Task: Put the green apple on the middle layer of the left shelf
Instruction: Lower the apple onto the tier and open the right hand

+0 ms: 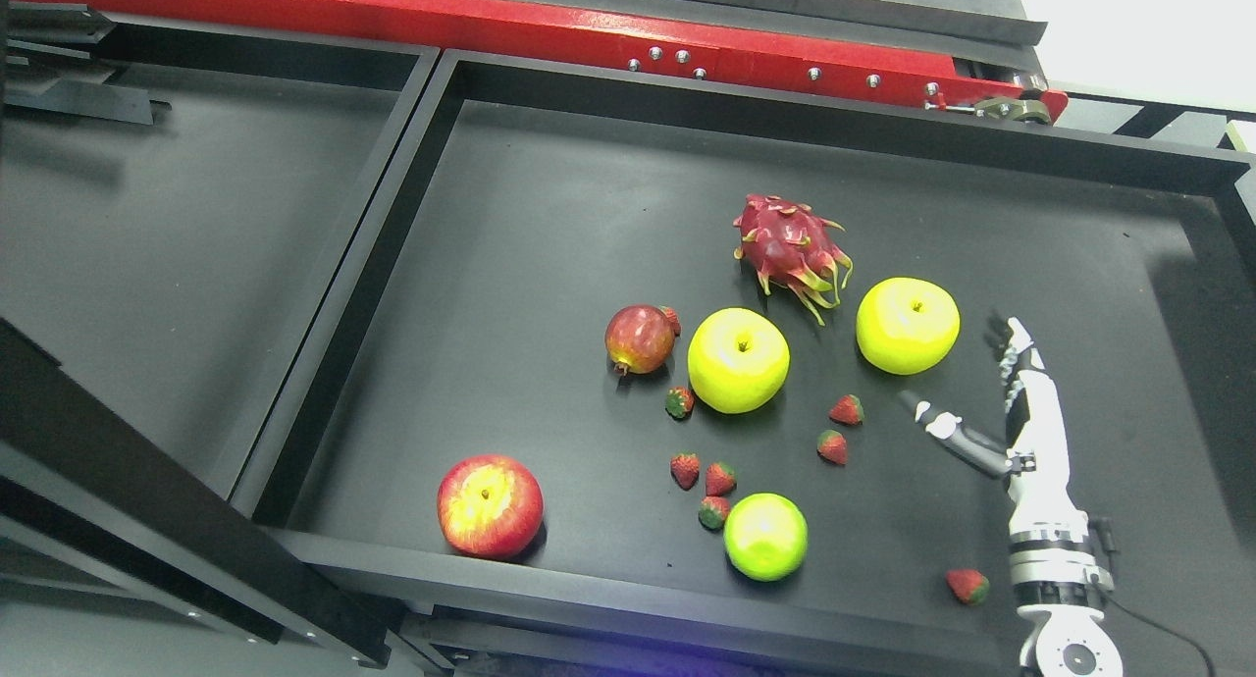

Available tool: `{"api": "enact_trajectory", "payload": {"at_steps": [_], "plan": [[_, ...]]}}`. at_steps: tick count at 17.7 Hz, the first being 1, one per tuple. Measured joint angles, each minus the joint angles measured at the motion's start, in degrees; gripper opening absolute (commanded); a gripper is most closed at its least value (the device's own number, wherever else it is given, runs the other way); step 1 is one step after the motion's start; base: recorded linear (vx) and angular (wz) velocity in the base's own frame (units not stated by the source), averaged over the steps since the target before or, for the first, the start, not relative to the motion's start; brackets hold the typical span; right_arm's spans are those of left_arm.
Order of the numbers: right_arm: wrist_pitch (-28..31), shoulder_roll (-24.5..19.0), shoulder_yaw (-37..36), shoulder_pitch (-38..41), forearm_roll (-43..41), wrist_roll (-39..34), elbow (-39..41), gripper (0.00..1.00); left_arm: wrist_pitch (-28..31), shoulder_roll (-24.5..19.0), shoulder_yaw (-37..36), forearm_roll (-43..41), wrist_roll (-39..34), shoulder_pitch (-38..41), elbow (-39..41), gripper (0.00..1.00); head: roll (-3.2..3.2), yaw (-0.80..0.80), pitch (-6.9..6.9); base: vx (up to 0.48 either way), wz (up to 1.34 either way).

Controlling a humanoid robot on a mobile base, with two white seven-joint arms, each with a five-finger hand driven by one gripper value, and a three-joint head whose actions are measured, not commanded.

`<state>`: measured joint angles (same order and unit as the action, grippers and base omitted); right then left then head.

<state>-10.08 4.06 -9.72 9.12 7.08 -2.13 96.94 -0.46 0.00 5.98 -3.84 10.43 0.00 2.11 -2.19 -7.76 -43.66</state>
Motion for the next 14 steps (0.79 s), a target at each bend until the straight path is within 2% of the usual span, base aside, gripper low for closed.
{"api": "enact_trajectory", "payload": {"at_steps": [5, 14], "plan": [[-3.32, -1.68, 4.27, 1.52, -2.82, 3.89, 0.56, 1.00, 0.00, 0.00, 0.00, -0.01, 0.00, 0.00, 0.00, 1.00, 0.00, 0.00, 0.00, 0.000, 0.00], [-3.78, -3.06, 7.57, 2.35, -6.32, 4.40, 1.26, 1.00, 0.00, 0.00, 0.00, 0.00, 0.00, 0.00, 0.00, 1.00, 0.00, 0.00, 0.00, 0.000, 0.00]]}}
